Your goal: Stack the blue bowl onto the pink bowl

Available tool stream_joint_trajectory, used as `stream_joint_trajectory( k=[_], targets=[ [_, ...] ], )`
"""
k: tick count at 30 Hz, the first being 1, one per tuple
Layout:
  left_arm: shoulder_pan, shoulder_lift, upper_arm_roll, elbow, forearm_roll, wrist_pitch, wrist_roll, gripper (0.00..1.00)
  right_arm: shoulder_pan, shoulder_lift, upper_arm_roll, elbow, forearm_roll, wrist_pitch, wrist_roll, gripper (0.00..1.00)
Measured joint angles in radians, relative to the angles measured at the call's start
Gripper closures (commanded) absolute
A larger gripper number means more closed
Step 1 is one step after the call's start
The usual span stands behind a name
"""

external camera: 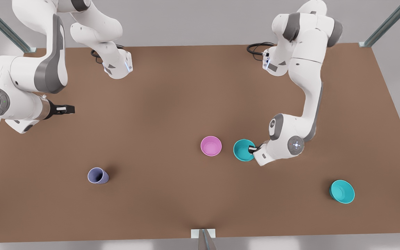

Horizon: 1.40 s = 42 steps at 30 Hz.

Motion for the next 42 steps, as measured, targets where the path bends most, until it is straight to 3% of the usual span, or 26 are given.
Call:
stream_joint_trajectory(
  k=[6, 30, 31, 35, 37, 39, 41, 42],
  targets=[
    [-0.026, 0.079, -0.133, 0.122, -0.001, -0.028, -0.269, 0.79, 0.0, 0.002, -0.001, -0.001, -0.001, 0.008, -0.006, 0.0],
    [-0.038, 0.147, -0.16, 0.171, 0.005, -0.06, -0.795, 0.79, 0.005, 0.006, -0.007, -0.002, 0.003, 0.014, -0.014, 0.0],
    [-0.038, 0.147, -0.16, 0.17, 0.005, -0.06, -0.804, 0.0, 0.005, 0.007, -0.007, -0.002, 0.003, 0.014, -0.014, 0.0],
    [-0.043, 0.118, -0.159, 0.143, -0.017, -0.069, -0.818, 0.0, 0.005, 0.008, -0.007, -0.003, 0.004, 0.014, -0.015, 0.0],
    [-0.039, 0.03, -0.141, 0.163, -0.021, -0.153, -0.824, 0.0, 0.005, 0.008, -0.007, -0.003, 0.004, 0.014, -0.015, 0.0],
    [-0.031, -0.049, -0.03, 0.31, -0.015, -0.331, -0.827, 0.0, 0.005, 0.008, -0.007, -0.003, 0.004, 0.014, -0.016, 0.0],
    [-0.022, -0.076, 0.174, 0.496, 0.023, -0.515, -0.792, 0.0, 0.005, 0.008, -0.007, -0.002, 0.003, 0.014, -0.016, 0.0],
    [-0.02, -0.081, 0.226, 0.548, 0.067, -0.583, -0.761, 0.0, 0.005, 0.008, -0.007, -0.001, 0.003, 0.014, -0.016, 0.0]
  ],
)
